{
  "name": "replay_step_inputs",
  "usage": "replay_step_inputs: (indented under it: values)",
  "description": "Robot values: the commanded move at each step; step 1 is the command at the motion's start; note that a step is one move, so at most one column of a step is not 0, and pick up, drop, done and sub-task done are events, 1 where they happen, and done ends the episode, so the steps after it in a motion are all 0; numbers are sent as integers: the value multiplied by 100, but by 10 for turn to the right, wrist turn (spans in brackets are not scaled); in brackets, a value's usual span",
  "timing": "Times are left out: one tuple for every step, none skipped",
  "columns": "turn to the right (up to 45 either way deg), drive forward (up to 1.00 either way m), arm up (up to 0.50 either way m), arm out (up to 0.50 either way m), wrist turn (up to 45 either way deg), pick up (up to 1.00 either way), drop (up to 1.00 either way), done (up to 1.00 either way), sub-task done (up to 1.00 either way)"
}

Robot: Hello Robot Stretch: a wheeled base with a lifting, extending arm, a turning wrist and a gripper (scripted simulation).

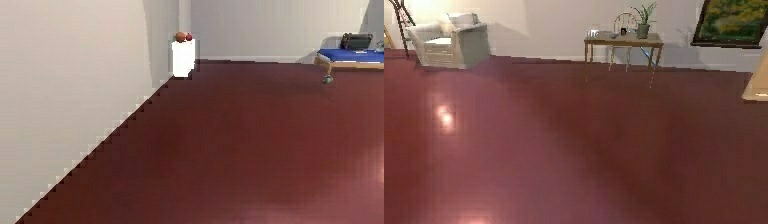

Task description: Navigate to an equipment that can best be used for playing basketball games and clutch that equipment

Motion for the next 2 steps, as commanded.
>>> replay_step_inputs:
  values:
    - [0,100,0,0,0,0,0,0,0]
    - [0,100,0,0,0,0,0,0,0]
